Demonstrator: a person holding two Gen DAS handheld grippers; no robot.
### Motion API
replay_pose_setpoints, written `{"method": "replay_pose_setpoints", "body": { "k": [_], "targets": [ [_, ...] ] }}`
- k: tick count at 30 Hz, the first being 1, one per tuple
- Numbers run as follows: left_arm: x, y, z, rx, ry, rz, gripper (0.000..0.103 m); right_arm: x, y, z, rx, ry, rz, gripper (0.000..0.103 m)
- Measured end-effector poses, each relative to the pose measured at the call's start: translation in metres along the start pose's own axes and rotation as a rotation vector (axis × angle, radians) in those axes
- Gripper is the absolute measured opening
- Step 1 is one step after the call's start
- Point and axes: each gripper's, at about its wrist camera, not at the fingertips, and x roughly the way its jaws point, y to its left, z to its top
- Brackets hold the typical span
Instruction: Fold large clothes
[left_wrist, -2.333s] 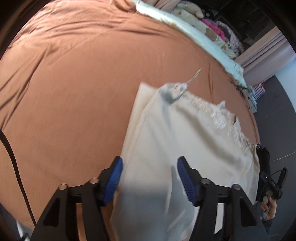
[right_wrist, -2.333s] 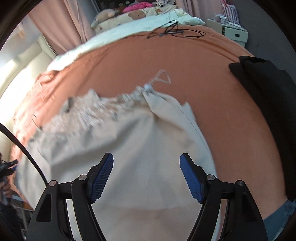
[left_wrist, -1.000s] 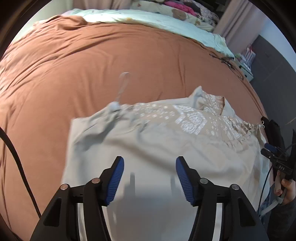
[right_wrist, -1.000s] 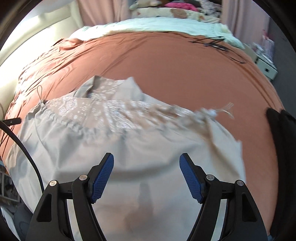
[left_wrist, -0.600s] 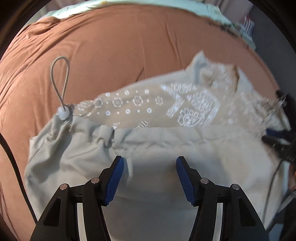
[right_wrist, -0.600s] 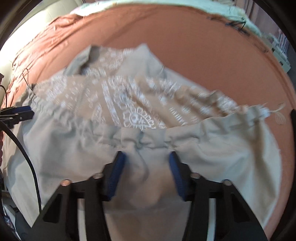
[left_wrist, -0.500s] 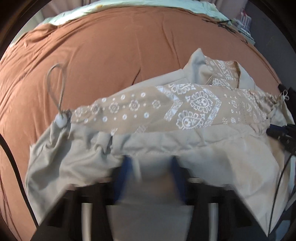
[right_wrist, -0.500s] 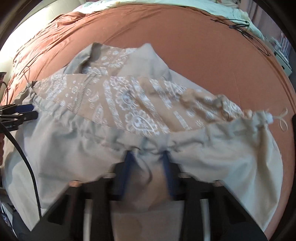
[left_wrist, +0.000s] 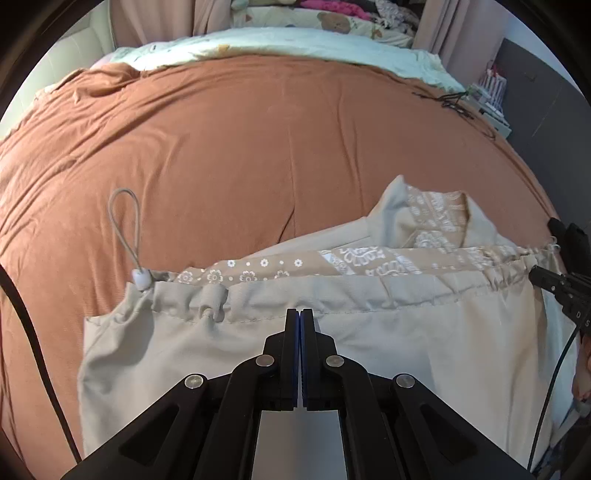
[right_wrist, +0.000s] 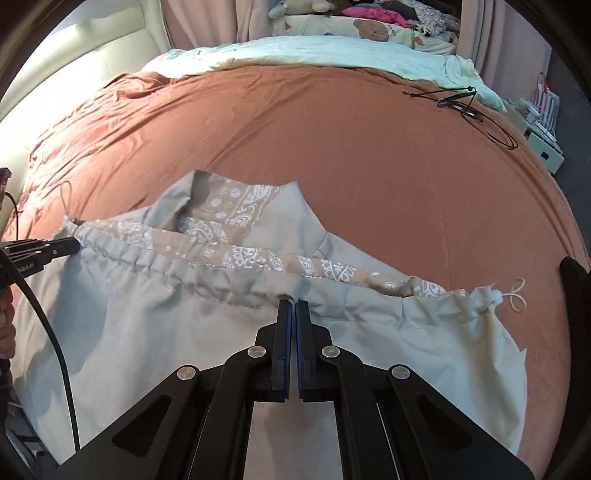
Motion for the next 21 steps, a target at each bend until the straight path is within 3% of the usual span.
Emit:
{"method": "replay_pose_setpoints", "body": {
  "k": [7,10,13,15,16,18,21],
  "targets": [
    [0.037,0.013,-0.003,-0.037,0.055,-0.019,0.002,0.052,-0.001,-0.01,0.042,0.096,-0.007,0.0],
    [0.028,0.01,-0.004,-0.023,0.086,-0.038,0.01,0.055,0.0,-0.008,0.049,0.107,-0.019,0.001],
    [0.01,0.015,-0.008,-0.053,0.075,-0.066,0.028,0.046,0.005,-0.007,0.054,0.121,-0.036,0.001],
    [-0.005,0.019,-0.014,-0.071,0.048,-0.083,0.052,0.033,0.008,-0.008,0.066,0.106,-0.021,0.002],
    [-0.015,0.021,-0.018,-0.075,0.032,-0.091,0.058,0.025,0.007,-0.01,0.072,0.099,-0.009,0.004],
    [-0.033,0.025,-0.028,-0.079,0.002,-0.096,0.069,0.012,0.011,-0.015,0.08,0.088,0.015,0.011],
    [-0.057,0.033,-0.044,-0.101,-0.017,-0.092,0.069,-0.008,0.018,-0.025,0.077,0.065,0.031,0.04]
  ]
}}
